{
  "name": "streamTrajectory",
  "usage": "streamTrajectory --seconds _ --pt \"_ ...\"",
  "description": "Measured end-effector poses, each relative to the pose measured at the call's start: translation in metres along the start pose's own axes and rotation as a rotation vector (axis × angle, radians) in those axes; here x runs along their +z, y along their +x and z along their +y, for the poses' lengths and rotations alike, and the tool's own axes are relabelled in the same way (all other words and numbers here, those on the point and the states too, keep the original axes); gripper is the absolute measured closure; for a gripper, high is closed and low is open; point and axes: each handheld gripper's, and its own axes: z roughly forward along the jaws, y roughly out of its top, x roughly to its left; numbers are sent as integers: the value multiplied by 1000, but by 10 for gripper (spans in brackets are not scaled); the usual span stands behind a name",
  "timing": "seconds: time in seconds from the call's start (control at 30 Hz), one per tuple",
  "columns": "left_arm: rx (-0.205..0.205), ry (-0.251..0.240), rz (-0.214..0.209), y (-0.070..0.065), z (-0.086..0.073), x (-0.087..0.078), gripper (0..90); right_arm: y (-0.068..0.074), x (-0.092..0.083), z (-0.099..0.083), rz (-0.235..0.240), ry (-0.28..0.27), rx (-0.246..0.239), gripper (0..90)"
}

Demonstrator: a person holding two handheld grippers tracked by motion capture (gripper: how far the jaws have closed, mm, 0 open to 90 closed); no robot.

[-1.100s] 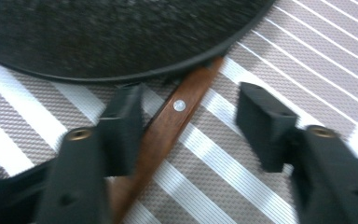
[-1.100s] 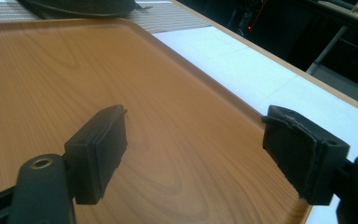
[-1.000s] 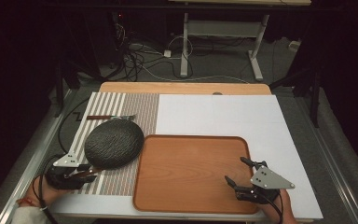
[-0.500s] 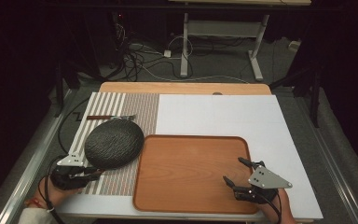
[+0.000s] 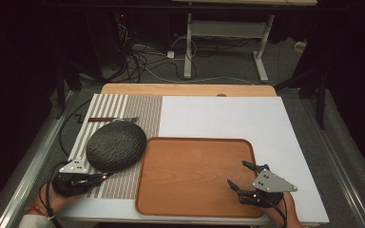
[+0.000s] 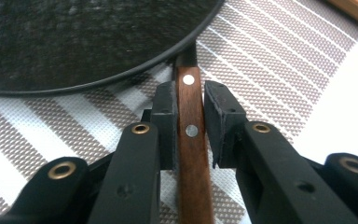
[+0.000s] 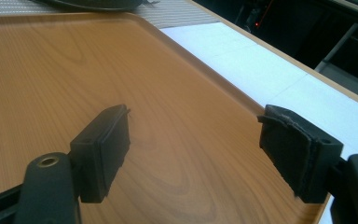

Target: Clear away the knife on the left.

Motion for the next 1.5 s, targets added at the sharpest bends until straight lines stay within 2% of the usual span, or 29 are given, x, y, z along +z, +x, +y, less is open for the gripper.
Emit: streamTrajectory --seconds 0.27,0.3,0.33,0.37,0.53,0.73,0.8,0.83,0.9,0.97,1.07,1.13,1.33,1.4,1.47,1.5 --pt "5 -5 -2 -4 2 2 725 0 0 0 -1 1 -3 251" --pt "3 -6 -3 -5 3 3 710 0 0 0 -3 2 -5 251" --pt "-2 -12 -1 -6 4 4 655 0 0 0 -2 1 -4 253" --pt "-4 -12 0 -7 5 6 655 0 0 0 -2 1 -4 253" --pt "-12 -20 43 -14 11 13 641 1 0 0 -3 7 -7 254" --pt "-49 -44 92 -22 9 15 647 1 0 0 1 5 -17 262" --pt "-44 -46 104 -25 9 15 683 1 0 0 2 6 -18 263" --pt "-38 -47 96 -25 8 15 734 1 1 0 4 8 -22 265" --pt "-34 -54 99 -26 7 15 734 1 1 0 5 9 -21 265" --pt "-38 -63 83 -24 6 15 735 1 1 0 3 14 -19 265" --pt "-19 -65 74 -23 6 14 740 1 1 0 4 17 -20 268" --pt "-1 -69 55 -22 5 13 741 1 0 0 5 14 -24 269" --pt "12 -106 14 -19 -1 5 742 0 1 0 3 17 -22 273" --pt "27 -98 22 -21 -2 3 742 1 1 0 6 19 -24 273" --pt "44 -86 -1 -24 -3 4 742 1 2 0 7 19 -25 273" --pt "58 -73 4 -26 -3 5 742 1 2 0 8 20 -24 273"
